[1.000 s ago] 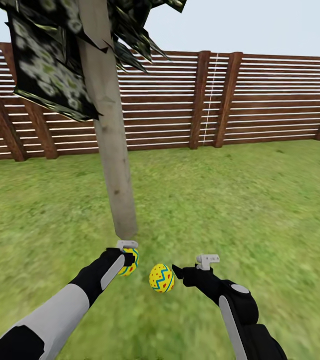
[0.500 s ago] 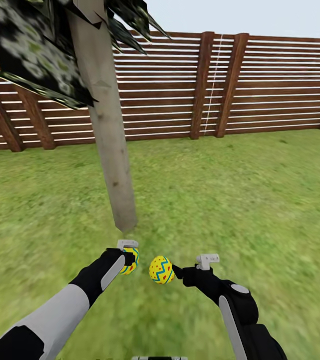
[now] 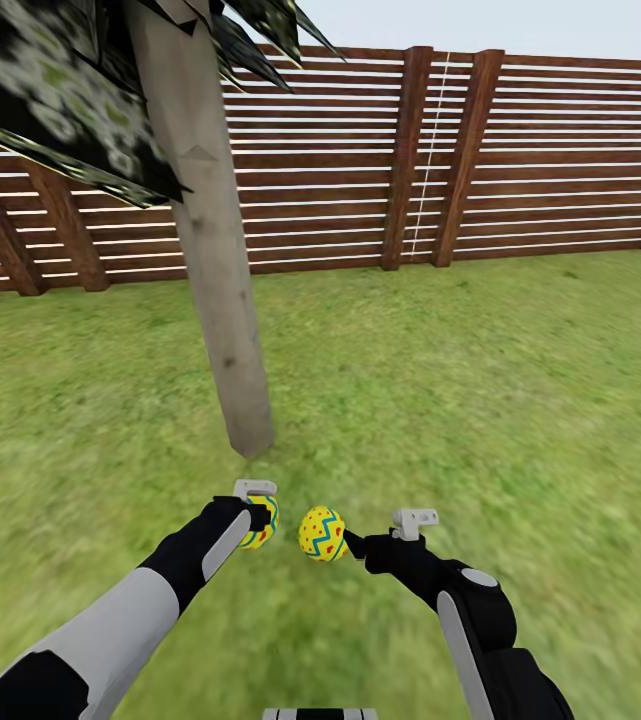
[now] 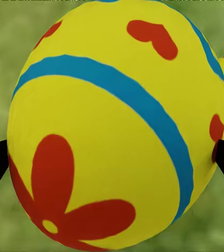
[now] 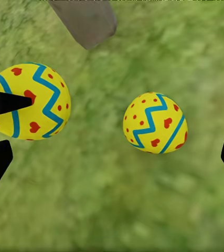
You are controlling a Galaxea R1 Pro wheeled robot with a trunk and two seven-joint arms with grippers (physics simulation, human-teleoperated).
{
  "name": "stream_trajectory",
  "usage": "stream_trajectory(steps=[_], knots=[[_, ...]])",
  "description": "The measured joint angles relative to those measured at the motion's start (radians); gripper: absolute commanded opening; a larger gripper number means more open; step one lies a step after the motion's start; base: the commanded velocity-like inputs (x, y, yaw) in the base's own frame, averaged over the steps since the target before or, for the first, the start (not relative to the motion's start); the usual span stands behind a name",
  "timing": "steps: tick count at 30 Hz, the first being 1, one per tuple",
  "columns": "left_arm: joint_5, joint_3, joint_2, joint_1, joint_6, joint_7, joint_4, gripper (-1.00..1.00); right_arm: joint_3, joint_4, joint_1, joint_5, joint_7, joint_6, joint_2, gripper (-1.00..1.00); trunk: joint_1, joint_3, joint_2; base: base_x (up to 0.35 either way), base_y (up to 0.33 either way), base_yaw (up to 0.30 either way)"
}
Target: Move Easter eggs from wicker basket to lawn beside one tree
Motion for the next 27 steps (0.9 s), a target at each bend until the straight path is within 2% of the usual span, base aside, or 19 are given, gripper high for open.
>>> stream_trajectory(steps=[9, 21, 27], knots=[[0.000, -0.001, -0.001, 0.000, 0.000, 0.000, 0.001, -1.00, 0.000, 0.000, 0.000, 0.000, -0.001, 0.000, 0.000, 1.00, 0.000, 0.000, 0.000, 0.267, 0.000, 0.000], [0.001, 0.001, 0.001, 0.000, 0.000, -0.006, -0.002, -1.00, 0.000, 0.000, 0.000, 0.000, -0.001, 0.000, 0.000, 1.00, 0.000, 0.000, 0.000, 0.018, 0.000, 0.000], [0.002, 0.006, 0.001, 0.000, 0.000, -0.007, -0.003, -1.00, 0.000, 0.000, 0.000, 0.000, -0.001, 0.000, 0.000, 1.00, 0.003, -0.023, -0.001, 0.000, 0.000, 0.000]])
